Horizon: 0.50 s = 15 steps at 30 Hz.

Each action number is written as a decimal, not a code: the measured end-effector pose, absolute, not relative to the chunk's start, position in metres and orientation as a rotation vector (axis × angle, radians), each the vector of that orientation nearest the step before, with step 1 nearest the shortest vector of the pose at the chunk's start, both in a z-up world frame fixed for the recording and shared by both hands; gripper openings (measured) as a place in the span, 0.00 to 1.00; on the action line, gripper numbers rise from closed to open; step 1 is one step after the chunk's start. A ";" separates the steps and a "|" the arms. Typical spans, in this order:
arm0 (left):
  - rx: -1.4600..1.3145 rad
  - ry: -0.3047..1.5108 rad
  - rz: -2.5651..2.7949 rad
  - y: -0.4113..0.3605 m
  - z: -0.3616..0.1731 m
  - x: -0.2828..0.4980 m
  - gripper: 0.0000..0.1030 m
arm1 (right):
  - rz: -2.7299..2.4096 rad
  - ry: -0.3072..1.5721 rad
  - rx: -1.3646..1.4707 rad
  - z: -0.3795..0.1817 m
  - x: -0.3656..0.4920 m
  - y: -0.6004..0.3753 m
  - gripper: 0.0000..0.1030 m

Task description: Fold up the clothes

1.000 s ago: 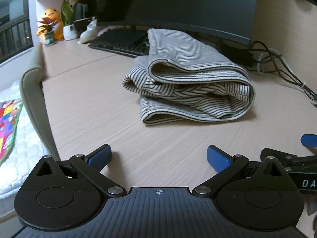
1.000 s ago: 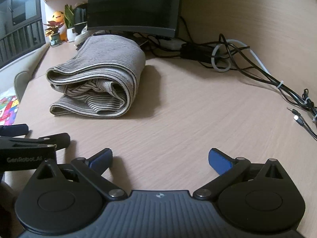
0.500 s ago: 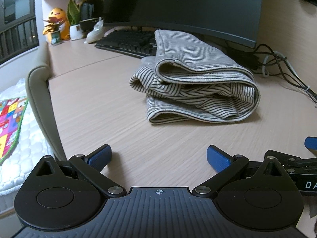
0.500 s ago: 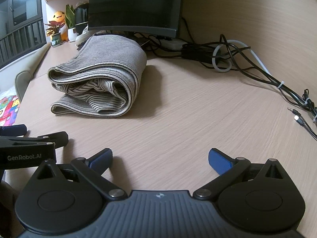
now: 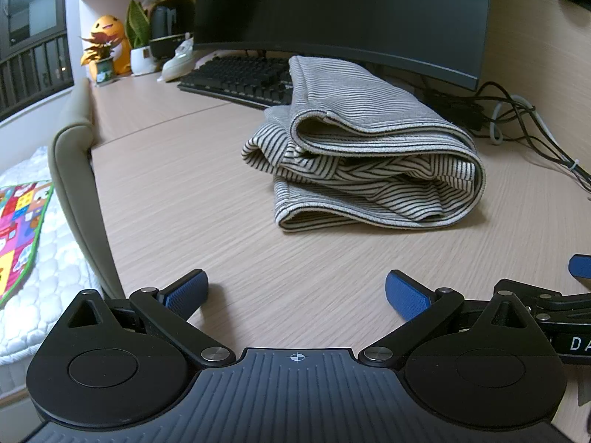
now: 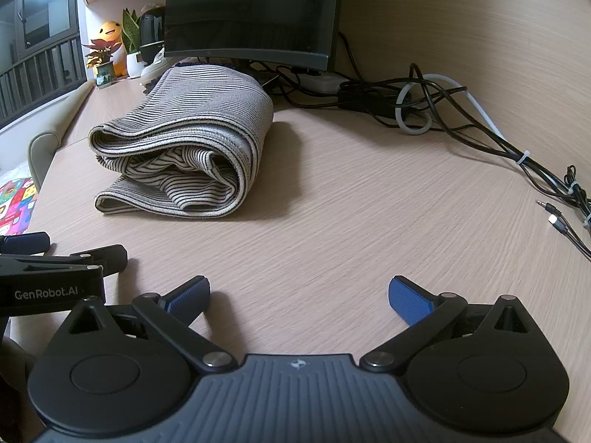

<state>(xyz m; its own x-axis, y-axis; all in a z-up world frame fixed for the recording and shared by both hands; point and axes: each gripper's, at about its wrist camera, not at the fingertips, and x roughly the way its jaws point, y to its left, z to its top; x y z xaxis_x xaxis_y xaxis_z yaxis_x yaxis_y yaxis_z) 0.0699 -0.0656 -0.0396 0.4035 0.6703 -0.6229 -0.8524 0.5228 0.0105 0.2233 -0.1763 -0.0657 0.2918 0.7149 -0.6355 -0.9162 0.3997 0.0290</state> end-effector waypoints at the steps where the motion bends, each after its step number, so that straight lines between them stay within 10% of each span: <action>1: -0.333 0.617 0.983 -0.065 -0.040 0.070 1.00 | 1.121 0.625 -0.375 -0.066 0.223 -0.176 1.00; 15: -0.335 0.614 0.988 -0.067 -0.039 0.069 1.00 | 1.122 0.626 -0.375 -0.066 0.223 -0.176 1.00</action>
<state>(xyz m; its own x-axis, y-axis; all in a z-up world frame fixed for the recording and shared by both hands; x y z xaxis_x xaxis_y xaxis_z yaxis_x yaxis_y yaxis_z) 0.0692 -0.0674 -0.0394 0.4022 0.6727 -0.6210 -0.8545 0.5193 0.0090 0.2229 -0.1762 -0.0655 0.2912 0.7149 -0.6357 -0.9166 0.3989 0.0286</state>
